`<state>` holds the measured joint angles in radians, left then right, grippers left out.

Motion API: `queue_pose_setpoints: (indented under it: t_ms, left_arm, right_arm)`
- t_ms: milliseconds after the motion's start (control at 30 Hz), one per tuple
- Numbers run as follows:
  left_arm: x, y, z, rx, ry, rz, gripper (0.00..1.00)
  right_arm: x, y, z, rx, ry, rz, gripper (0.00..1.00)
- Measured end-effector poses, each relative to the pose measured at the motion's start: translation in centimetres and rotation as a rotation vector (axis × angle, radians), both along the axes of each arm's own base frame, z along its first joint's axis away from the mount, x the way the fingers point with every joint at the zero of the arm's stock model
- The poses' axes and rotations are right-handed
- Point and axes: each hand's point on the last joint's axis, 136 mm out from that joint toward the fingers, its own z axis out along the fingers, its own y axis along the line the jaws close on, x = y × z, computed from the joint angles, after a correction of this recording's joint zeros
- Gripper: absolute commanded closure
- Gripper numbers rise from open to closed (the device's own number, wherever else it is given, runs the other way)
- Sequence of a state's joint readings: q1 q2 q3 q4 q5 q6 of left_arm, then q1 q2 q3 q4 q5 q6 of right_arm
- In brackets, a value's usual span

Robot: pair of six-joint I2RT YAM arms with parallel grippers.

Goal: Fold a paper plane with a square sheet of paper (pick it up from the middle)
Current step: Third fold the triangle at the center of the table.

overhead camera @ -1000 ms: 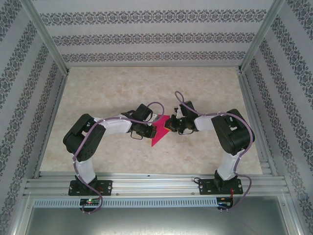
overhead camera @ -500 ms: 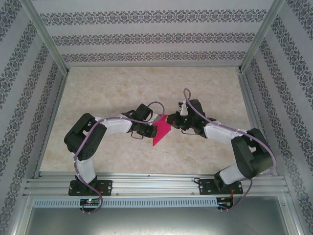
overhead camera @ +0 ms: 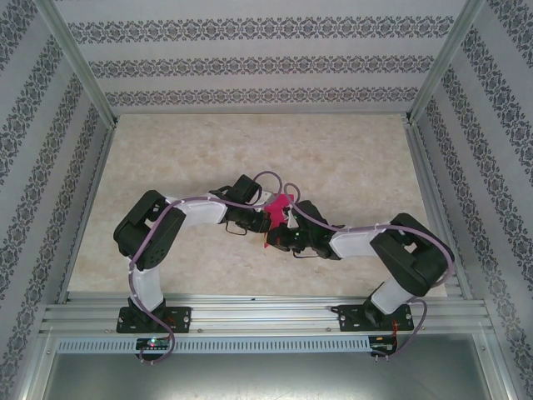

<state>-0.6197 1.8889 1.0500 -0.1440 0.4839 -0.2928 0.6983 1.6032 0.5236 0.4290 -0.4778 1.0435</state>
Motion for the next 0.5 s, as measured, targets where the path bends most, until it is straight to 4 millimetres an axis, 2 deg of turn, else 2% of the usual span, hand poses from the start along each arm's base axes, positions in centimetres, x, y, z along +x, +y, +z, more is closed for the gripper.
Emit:
queue_pose_setpoints:
  t_ms: [300,500]
  left_arm:
    - [0.0,-0.1,0.0,-0.003,0.001,-0.001,0.99]
    - [0.0,-0.1,0.0,-0.003,0.001,-0.001,0.99]
  right_arm:
    - [0.4,0.5,-1.9,0.006,0.035,-0.011,0.99]
    - [0.3,0.7,-2.1,0.002,0.050,-0.004,1.00]
